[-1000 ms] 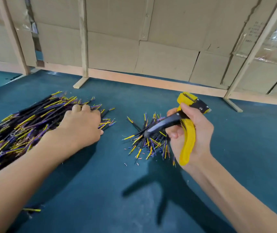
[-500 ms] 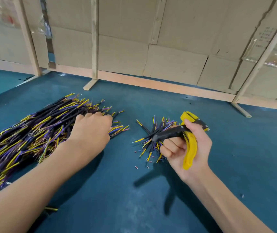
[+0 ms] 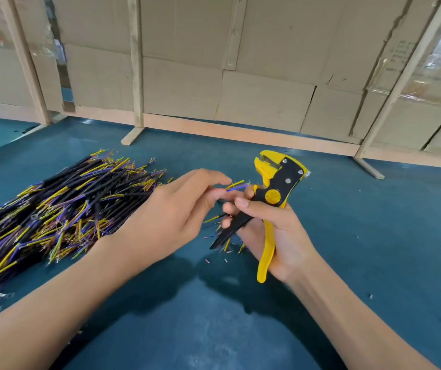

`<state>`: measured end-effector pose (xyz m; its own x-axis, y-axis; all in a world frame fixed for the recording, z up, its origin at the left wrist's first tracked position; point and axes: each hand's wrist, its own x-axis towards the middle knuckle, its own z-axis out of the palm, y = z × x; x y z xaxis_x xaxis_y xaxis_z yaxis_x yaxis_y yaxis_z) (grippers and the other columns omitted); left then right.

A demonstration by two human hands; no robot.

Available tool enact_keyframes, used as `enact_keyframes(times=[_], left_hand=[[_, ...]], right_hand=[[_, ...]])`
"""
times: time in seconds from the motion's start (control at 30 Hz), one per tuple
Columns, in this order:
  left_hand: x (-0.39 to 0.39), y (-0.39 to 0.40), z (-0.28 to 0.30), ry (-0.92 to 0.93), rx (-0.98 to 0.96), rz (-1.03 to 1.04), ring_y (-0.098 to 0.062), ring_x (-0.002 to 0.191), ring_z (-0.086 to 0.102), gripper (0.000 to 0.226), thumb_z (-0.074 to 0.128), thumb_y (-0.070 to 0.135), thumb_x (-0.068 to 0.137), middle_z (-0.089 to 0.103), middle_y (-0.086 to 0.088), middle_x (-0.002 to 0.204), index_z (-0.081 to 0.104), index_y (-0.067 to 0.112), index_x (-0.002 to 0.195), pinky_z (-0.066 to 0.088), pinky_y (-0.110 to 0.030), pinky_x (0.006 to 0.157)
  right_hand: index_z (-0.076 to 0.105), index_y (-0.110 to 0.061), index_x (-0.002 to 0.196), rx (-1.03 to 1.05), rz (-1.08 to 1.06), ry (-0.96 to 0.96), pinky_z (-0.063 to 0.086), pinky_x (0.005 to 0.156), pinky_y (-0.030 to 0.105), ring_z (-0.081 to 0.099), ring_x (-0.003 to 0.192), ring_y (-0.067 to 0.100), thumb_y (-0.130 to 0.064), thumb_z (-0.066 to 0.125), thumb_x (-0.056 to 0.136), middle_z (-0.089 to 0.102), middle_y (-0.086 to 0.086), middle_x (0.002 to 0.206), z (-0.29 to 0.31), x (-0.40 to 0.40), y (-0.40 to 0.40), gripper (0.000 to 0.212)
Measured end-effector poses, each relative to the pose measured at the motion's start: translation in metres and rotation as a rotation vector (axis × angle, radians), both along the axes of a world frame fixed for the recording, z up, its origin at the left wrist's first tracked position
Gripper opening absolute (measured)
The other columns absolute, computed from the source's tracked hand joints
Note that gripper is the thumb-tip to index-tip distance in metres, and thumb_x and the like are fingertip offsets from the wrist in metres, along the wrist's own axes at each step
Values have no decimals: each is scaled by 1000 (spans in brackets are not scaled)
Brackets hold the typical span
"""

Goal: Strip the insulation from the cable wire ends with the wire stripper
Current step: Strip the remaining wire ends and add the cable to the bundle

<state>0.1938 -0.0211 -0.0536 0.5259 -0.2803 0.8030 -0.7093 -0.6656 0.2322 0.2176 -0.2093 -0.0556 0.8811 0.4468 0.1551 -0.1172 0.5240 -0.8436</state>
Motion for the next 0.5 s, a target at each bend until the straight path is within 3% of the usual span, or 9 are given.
enact_keyframes(times=[0.13,0.33,0.5], left_hand=[[2,0,-3,-8,45,-28,-9,83,57,18,57,17,102,61,6,97,66,12,117,47,-20,78],[4,-1,-6,23,17,-23,4,86,55,15,63,20,99,65,10,99,70,14,111,47,-18,79],[1,-5,-7,44,-34,-6,5,78,55,13,63,18,97,66,13,88,71,10,105,44,-10,74]], right_hand=[[64,-11,77,-15,-72,-75,53,68,40,64,73,30,7,69,80,64,15,77,4,0,-1,18],[63,-11,76,-29,-159,-28,54,66,40,61,70,33,2,73,76,63,18,78,3,1,0,17],[61,-13,76,-40,-189,-58,55,66,41,62,68,32,4,75,76,66,19,78,2,4,-2,22]])
